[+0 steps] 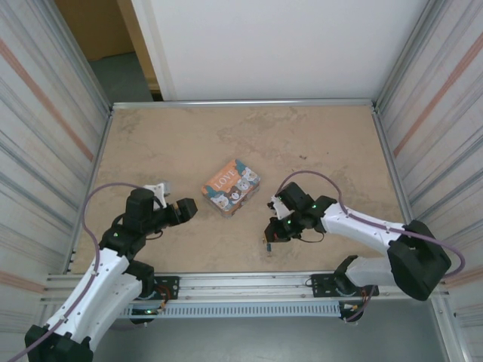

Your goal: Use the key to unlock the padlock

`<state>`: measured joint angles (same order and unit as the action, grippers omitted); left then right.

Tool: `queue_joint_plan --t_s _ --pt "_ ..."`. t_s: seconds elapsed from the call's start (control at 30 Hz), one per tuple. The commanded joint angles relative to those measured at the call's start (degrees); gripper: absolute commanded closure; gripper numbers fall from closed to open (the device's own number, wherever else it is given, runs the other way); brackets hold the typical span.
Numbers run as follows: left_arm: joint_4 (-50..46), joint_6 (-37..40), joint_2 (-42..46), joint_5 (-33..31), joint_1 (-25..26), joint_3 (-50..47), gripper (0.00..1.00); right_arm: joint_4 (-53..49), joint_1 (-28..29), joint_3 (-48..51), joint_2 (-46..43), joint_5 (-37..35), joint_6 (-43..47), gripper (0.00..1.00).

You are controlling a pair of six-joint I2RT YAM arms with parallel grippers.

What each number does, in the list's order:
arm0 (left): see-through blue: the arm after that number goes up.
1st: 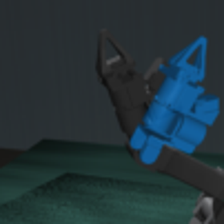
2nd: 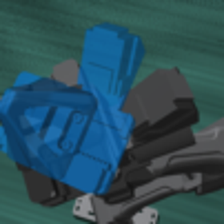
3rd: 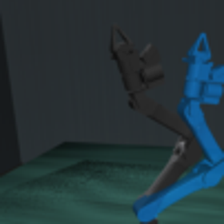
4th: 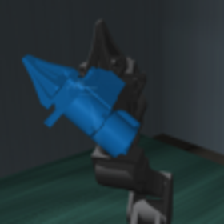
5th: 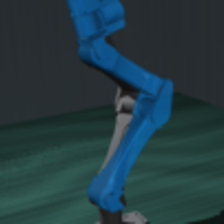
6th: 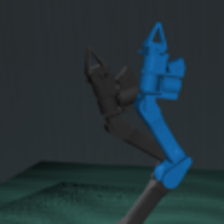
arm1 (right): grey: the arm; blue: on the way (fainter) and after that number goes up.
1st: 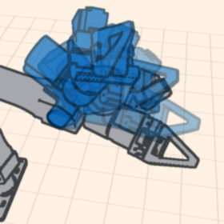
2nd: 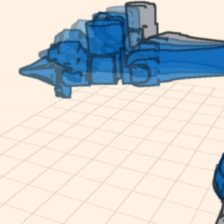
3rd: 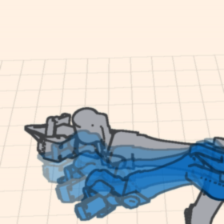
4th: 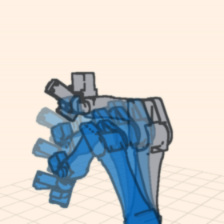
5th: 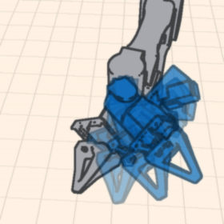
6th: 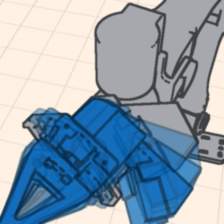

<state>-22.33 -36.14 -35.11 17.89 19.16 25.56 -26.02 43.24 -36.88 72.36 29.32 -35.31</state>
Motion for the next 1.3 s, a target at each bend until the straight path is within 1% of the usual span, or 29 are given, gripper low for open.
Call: queue_joint_plan --t_s 0.0,0.27,0.5,0.67,0.87,1.03,1.27 --pt "-1.0 1.3 0.6 -0.5 -0.5 -0.1 0.22 7.3 1.5 0.0 4.3 2.9 -2.5 1.00" --pt "-1.3 1.5 0.4 -0.8 -0.6 -0.1 0.21 13.7 2.0 1.1 11.4 2.2 -5.2 1.00" --pt "-1.4 1.4 0.3 -0.7 -0.7 -0.1 0.21 14.9 2.0 1.3 14.2 0.5 -5.6 1.00" --pt "-1.5 1.6 0.2 -0.8 -0.8 -0.1 0.21 15.7 2.1 1.5 15.4 0.6 -5.6 0.93" --pt "-1.6 1.6 0.2 -0.8 -0.9 0.1 0.21 15.4 2.0 1.4 15.0 0.1 -5.4 0.81" --pt "-1.8 1.6 0.1 -0.8 -1.0 0.2 0.21 13.7 1.9 1.2 12.5 -1.6 -5.0 0.73" --pt "-1.7 1.2 0.3 -1.0 -1.1 0.7 0.21 10.1 0.5 1.1 6.3 -5.0 -3.6 0.67"
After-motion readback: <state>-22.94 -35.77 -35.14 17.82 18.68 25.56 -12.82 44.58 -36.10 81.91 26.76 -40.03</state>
